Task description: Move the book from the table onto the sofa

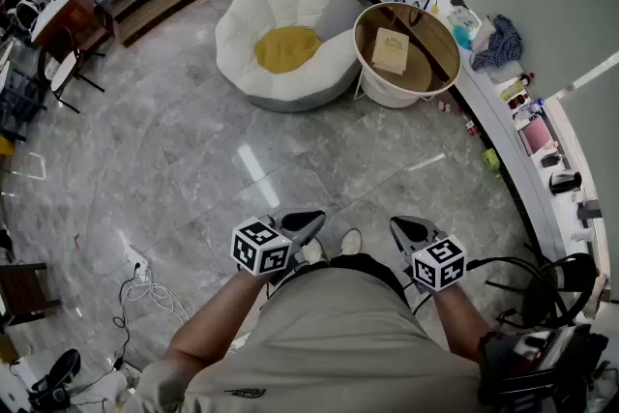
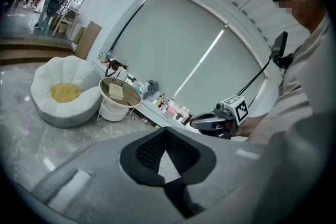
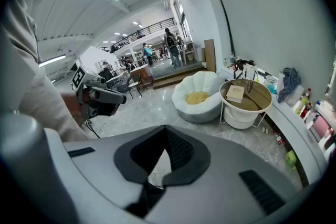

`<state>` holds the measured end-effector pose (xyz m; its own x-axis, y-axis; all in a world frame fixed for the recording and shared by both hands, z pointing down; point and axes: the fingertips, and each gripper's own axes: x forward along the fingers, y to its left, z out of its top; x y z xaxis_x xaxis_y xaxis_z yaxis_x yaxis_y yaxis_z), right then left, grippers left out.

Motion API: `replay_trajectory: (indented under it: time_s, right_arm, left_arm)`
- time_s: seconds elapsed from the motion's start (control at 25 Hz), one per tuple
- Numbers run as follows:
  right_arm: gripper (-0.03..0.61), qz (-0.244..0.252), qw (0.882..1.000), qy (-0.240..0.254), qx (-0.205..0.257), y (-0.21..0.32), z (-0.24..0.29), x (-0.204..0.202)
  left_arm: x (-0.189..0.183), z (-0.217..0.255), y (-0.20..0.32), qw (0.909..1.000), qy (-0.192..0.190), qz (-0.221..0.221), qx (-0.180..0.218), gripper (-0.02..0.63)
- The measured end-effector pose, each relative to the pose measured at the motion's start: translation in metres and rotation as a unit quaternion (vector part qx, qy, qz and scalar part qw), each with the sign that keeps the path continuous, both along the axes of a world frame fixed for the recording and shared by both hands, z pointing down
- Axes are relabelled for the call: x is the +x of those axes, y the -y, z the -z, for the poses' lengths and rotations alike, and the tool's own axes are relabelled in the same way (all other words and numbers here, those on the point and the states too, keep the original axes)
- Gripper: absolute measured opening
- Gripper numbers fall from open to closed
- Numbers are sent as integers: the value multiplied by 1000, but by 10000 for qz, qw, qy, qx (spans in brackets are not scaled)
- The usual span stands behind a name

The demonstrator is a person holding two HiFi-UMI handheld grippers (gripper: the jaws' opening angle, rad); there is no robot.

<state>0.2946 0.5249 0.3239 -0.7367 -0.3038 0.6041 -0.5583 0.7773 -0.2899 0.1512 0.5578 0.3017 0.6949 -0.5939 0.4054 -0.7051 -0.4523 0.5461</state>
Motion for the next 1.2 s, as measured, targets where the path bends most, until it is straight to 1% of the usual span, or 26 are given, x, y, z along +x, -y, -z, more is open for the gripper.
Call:
replay_trajectory:
  time_s: [0.08, 0.16, 0.28, 0.36, 0.56, 0.72, 0.84, 0.96, 1.04, 1.12, 1.2]
  right_arm:
    - [11, 11, 9999, 19, 147, 11, 5, 9]
    - [11, -38, 9997, 63, 238, 23, 7, 17]
    - [11, -155, 9995, 225, 176, 35, 7, 30]
    - [11, -132, 9994, 262, 160, 42, 7, 39]
    - [11, -24, 9990, 425, 133, 67, 7, 56]
    - [12, 56, 9981, 610, 61, 92, -1, 74]
    - [12, -16, 9977, 678, 71, 115, -6, 82]
    - [30, -283, 9963, 812, -14, 134, -12, 82]
    - [61, -481, 9953, 836, -67, 149, -19, 76]
    - [97, -669, 9943, 826, -100, 165, -24, 67]
    - [117, -826, 9936, 757, -122, 181, -31, 57]
  left_arm:
    - [18, 4, 10, 9999, 44, -138, 89, 8]
    - [30, 5, 23, 9997, 79, -227, 90, 8]
    - [41, 12, 42, 9998, 27, -180, 20, 8]
    - [50, 18, 53, 9999, 47, -146, 34, 8]
    - [70, 21, 74, 9992, 359, -142, 60, 8]
    - [81, 22, 98, 9977, 653, -28, 159, 8]
    - [82, 22, 118, 9957, 895, 43, 225, 8]
    - [75, 21, 136, 9956, 904, 1, 240, 9]
    - [65, 16, 153, 9961, 857, -62, 224, 17]
    - [53, 9, 172, 9965, 805, -141, 180, 57]
    - [42, 1, 193, 9970, 726, -233, 159, 92]
